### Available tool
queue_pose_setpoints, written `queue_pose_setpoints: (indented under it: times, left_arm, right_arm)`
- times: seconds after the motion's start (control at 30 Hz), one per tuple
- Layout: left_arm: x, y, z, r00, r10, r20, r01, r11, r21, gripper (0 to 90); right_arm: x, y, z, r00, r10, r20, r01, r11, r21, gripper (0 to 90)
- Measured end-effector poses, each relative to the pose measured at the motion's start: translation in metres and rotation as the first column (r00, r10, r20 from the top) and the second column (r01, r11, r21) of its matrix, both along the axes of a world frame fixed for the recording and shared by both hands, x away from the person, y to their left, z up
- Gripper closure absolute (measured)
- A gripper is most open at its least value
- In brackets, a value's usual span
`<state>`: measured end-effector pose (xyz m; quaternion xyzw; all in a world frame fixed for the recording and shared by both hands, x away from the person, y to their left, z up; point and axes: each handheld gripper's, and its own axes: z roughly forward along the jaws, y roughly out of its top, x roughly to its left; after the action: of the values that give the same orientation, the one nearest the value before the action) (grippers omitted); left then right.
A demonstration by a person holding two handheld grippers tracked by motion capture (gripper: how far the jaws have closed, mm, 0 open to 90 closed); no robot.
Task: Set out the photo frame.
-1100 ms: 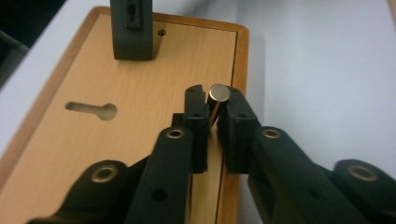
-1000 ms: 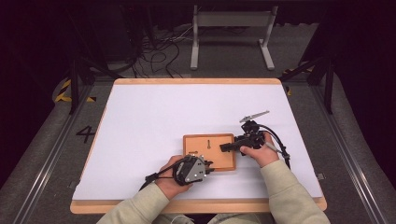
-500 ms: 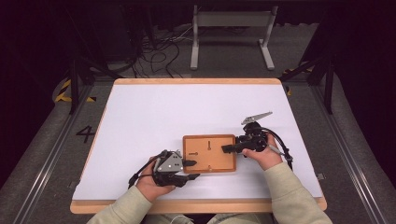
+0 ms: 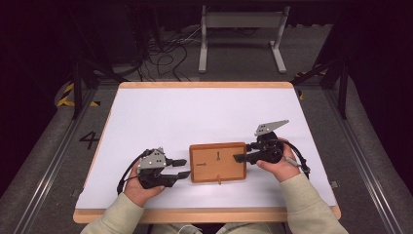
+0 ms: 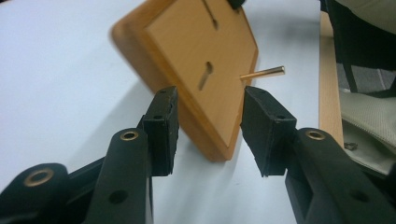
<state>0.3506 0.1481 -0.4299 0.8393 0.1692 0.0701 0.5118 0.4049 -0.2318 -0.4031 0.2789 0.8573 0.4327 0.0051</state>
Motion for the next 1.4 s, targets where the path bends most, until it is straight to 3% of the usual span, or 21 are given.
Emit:
queue_pose_setpoints:
  times: [0.13,0.33,0.4,0.53,0.9,1.17,1.4]
  left_arm:
    - [0.003,0.012,-0.001,0.9994,0.028,-0.02,-0.029,0.9993,-0.022,55.9]
    - [0.009,0.021,-0.003,0.9971,0.064,-0.041,-0.065,0.9976,-0.024,53.9]
    - [0.011,0.022,-0.004,0.9955,0.079,-0.051,-0.081,0.9966,-0.02,53.8]
    - [0.014,0.023,-0.009,0.9869,0.117,-0.111,-0.12,0.9927,-0.016,51.1]
    - [0.019,0.025,-0.014,0.9786,0.157,-0.133,-0.159,0.9872,-0.004,49.9]
    - [0.02,0.027,-0.014,0.9751,0.182,-0.126,-0.184,0.9829,-0.001,49.1]
    - [0.022,0.03,-0.016,0.9721,0.192,-0.135,-0.195,0.9809,-0.005,48.7]
  right_arm:
    - [-0.008,-0.001,0.003,0.9988,0.021,0.043,-0.02,0.999,-0.028,52.5]
    - [-0.023,0.001,0.009,0.9909,0.06,0.12,-0.049,0.995,-0.092,54.0]
    - [-0.025,0.001,0.01,0.9899,0.063,0.127,-0.051,0.994,-0.098,54.3]
    - [-0.038,0.002,0.014,0.9803,0.092,0.175,-0.066,0.987,-0.147,56.2]
    - [-0.059,0.0,0.019,0.9728,0.135,0.188,-0.103,0.98,-0.172,62.1]
    - [-0.072,0.003,0.021,0.9623,0.157,0.222,-0.11,0.971,-0.21,62.0]
    - [-0.081,0.002,0.022,0.959,0.179,0.22,-0.131,0.967,-0.217,60.2]
